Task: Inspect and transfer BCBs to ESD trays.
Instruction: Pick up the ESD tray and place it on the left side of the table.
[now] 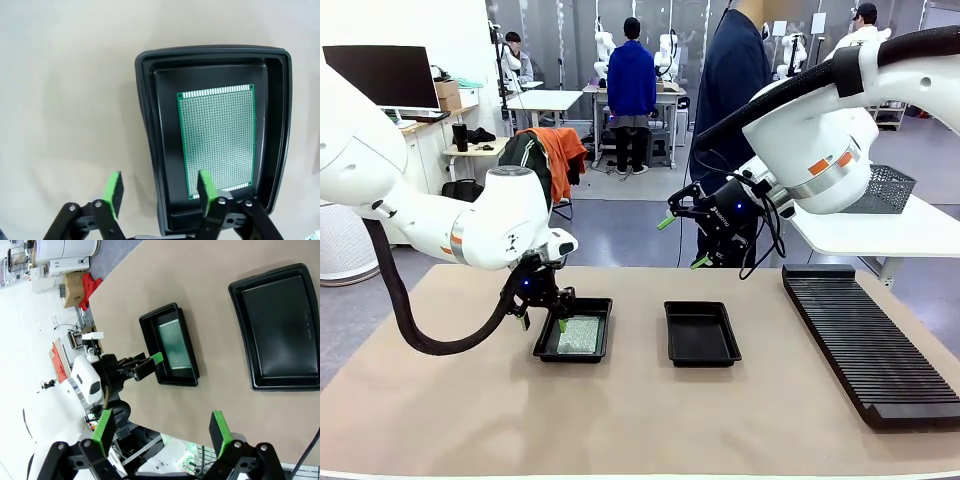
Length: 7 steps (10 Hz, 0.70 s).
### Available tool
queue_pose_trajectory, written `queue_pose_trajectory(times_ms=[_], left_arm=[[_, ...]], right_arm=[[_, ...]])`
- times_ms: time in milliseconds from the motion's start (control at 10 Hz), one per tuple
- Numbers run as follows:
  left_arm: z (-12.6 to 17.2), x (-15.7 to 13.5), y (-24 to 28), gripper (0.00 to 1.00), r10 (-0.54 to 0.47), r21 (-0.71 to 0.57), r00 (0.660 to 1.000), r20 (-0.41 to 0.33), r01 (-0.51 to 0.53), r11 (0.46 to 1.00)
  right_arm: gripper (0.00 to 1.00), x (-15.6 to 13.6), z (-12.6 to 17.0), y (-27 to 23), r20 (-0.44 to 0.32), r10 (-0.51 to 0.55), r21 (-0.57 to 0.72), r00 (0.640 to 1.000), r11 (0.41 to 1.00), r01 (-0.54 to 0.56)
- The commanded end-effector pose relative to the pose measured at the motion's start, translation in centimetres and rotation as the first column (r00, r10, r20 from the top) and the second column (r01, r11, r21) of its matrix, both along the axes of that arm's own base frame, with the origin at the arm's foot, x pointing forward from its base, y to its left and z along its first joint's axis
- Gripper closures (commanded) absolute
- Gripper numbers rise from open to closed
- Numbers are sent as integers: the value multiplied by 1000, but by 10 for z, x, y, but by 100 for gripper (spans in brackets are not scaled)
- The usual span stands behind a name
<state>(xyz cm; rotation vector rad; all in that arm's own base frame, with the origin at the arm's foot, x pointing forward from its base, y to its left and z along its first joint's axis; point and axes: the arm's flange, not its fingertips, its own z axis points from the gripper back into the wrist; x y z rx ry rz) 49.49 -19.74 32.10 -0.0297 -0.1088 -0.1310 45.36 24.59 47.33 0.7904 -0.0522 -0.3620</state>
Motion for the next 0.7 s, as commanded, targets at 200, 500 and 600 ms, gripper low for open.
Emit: queue_pose_trajectory(times_ms=[200, 500, 600], left_arm=[[-4, 7, -9, 43, 20, 39, 999, 27, -21, 999], [-7, 10, -8, 63, 31, 43, 999, 20, -32, 999], [-8, 10, -7, 70, 35, 37, 999, 18, -35, 999]], right_arm=[[0, 2, 0, 1, 3, -5, -12, 1000, 1000, 5], [0, 2, 0, 1, 3, -5, -12, 1000, 1000, 5], [0, 2, 0, 1, 3, -5, -12, 1000, 1000, 5]])
